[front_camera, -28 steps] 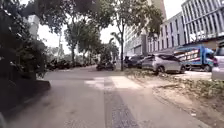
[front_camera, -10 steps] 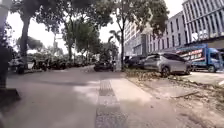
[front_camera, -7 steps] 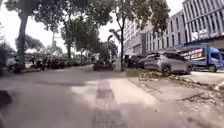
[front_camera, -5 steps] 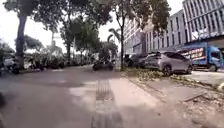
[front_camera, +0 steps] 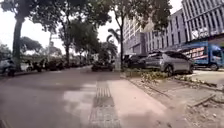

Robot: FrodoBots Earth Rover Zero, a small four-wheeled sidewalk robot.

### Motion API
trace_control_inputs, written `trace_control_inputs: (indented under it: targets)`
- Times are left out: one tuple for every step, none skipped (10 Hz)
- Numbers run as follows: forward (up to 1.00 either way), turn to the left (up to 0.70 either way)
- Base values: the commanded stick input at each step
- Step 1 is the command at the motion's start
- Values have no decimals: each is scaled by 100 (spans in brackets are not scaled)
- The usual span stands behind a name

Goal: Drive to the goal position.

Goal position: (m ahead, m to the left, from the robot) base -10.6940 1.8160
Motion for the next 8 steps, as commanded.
trace_control_inputs:
  targets:
    - [45, 0]
    - [45, 0]
    - [45, 0]
    - [45, 0]
    - [45, 0]
    - [45, 0]
    - [45, 0]
    - [45, 0]
